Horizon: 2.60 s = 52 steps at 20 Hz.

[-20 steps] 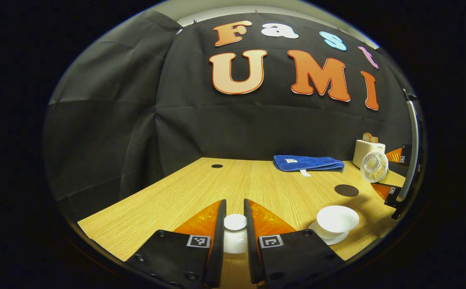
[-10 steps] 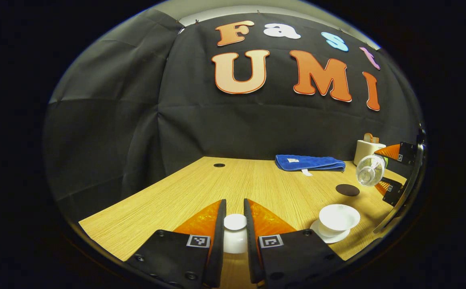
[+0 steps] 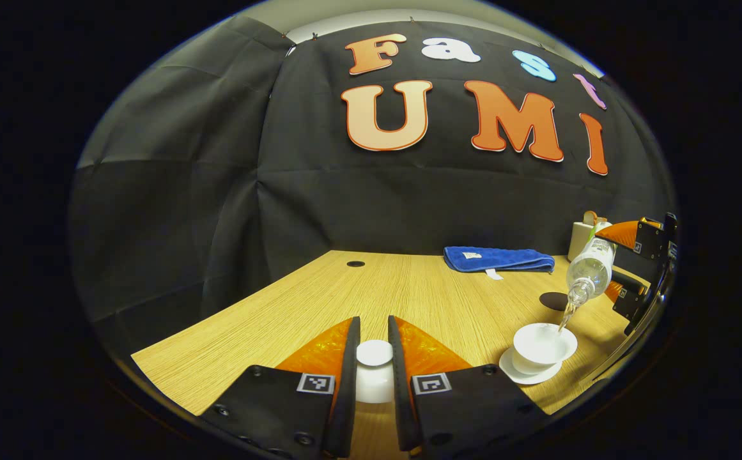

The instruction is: Open the teacup lid with one hand, grasp the water bottle and pour water into the teacup with the other hand; after pouring, place the water bottle on the coaster and then close the teacup lid.

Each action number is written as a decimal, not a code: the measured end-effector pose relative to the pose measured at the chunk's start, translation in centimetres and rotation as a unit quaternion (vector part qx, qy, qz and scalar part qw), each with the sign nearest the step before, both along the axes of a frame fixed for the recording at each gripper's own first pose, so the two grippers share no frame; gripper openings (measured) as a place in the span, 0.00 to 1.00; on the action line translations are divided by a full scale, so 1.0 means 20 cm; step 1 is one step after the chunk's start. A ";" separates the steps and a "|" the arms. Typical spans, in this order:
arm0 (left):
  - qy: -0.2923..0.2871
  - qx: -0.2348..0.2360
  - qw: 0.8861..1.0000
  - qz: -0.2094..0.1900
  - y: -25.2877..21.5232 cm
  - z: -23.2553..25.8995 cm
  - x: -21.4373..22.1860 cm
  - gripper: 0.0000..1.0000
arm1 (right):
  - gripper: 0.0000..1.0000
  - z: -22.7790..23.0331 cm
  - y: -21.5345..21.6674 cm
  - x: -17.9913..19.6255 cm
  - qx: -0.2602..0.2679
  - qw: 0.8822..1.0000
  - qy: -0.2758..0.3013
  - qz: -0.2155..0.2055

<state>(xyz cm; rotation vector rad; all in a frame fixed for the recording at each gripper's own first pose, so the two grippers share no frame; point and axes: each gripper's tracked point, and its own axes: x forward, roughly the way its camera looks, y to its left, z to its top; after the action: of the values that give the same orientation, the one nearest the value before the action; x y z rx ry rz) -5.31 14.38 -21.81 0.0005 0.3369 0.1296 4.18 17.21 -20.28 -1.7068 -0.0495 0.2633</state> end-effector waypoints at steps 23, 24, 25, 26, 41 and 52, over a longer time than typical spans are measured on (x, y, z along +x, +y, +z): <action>-0.009 0.005 1.000 -0.003 0.00 0.06 -0.01 0.30 | 0.59 0.31 0.07 0.11 -0.086 0.986 -0.123 0.075; -0.009 0.005 1.000 -0.003 0.00 0.07 -0.01 0.30 | 0.59 0.32 0.07 0.11 -0.088 0.985 -0.127 0.077; -0.011 0.005 1.000 -0.004 0.00 0.07 -0.01 0.30 | 0.56 0.32 0.08 0.11 -0.090 0.984 -0.131 0.079; -0.011 0.005 1.000 -0.003 0.00 0.07 -0.01 0.30 | 0.59 0.32 0.09 0.10 -0.094 0.983 -0.137 0.084; -0.010 0.019 1.000 -0.006 0.00 0.07 -0.04 0.30 | 0.59 0.25 0.19 0.08 -0.148 0.972 -0.130 0.129; -0.024 0.011 0.999 -0.025 -0.10 0.10 -0.04 0.30 | 0.60 -0.03 0.17 -0.01 -0.093 0.989 -0.040 0.106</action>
<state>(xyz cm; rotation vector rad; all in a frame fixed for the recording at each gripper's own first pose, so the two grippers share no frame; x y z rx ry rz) -6.09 12.45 -19.74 0.0274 0.2875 0.0826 3.89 20.61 -20.93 -1.8993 -0.2740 0.3674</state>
